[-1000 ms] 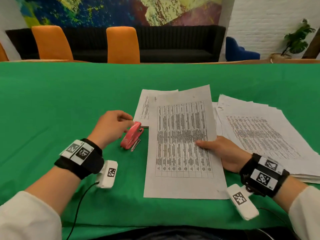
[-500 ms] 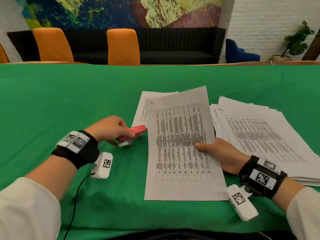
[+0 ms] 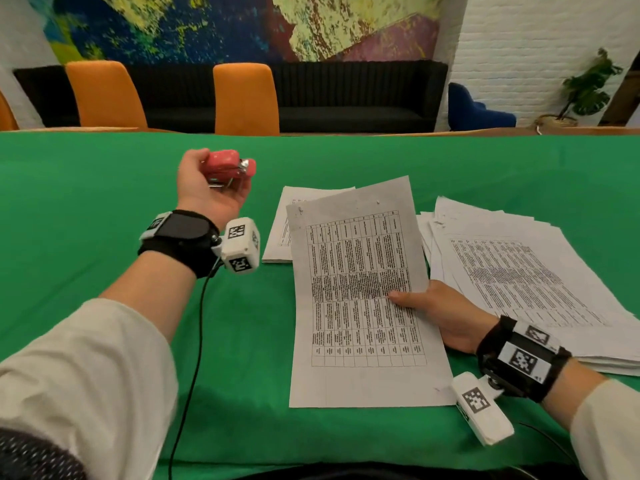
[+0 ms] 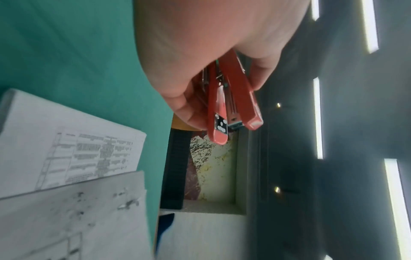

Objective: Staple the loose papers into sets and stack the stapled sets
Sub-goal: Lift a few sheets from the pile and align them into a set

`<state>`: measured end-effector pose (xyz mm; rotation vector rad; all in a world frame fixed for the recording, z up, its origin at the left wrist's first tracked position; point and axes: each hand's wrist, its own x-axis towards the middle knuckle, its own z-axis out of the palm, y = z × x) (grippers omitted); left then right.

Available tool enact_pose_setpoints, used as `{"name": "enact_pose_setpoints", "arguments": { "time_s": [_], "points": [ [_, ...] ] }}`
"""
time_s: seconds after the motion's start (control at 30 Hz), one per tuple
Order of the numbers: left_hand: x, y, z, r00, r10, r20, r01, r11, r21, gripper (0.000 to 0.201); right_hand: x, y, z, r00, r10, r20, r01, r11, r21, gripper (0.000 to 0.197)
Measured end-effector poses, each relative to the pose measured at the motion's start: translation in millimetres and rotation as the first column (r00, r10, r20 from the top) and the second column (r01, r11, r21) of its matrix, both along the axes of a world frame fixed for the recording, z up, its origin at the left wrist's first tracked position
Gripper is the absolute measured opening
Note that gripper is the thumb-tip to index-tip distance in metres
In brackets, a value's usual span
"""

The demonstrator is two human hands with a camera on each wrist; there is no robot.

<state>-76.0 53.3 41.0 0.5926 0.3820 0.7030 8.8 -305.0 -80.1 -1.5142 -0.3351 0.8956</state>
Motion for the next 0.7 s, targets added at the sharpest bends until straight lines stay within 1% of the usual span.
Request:
{"name": "enact_pose_setpoints", "arguments": {
  "time_s": [0.07,0.1,0.13,0.2,0.27,0.33,0.4,0.43,0.53,0.6,0.7],
  "points": [
    [16,-12,6,0.997,0.015,-0.073,-0.006,0.992,0.128,0.015,0,0,0,1.000,0.002,0.009,-0.002,1.000,-0.003,0.031],
    [22,-18,9,0.994,0.037,-0.105,-0.014,0.977,0.214,0.012,0,0,0,1.000,0.004,0.012,-0.004,1.000,-0.004,0.030],
    [29,-23,12,0.988,0.075,-0.137,-0.030,0.952,0.304,0.013,0,0,0,1.000,0.007,0.014,-0.006,1.000,-0.006,0.030],
    [42,-32,16,0.972,0.164,-0.168,-0.068,0.882,0.466,0.028,1,0,-1,1.000,0.010,0.018,-0.010,1.000,-0.008,0.031],
    [53,-41,18,0.969,0.192,-0.155,-0.073,0.823,0.563,0.033,1,0,-1,1.000,0.010,0.019,-0.010,1.000,-0.003,0.031],
    [62,-49,15,0.965,0.206,-0.163,-0.064,0.786,0.615,0.031,0,0,0,1.000,0.015,0.012,-0.015,1.000,0.015,0.031],
    [69,-51,8,0.948,0.231,-0.219,-0.033,0.755,0.655,0.031,0,-1,0,1.000,0.022,0.007,-0.022,0.999,0.025,0.032],
    [70,-51,4,0.937,0.240,-0.253,-0.015,0.753,0.658,0.031,0,-1,0,1.000,0.024,0.005,-0.024,0.999,0.027,0.033],
    [73,-46,-6,0.902,0.271,-0.336,-0.012,0.794,0.607,0.031,1,-1,0,1.000,0.025,-0.001,-0.025,0.999,0.025,0.033],
    [75,-43,-10,0.892,0.286,-0.350,-0.037,0.818,0.574,0.023,1,-1,0,1.000,0.023,-0.004,-0.023,1.000,0.021,0.032],
    [79,-37,-15,0.877,0.331,-0.348,-0.067,0.802,0.594,0.012,0,-1,1,1.000,0.025,-0.004,-0.025,1.000,0.016,0.031]
  ]
}}
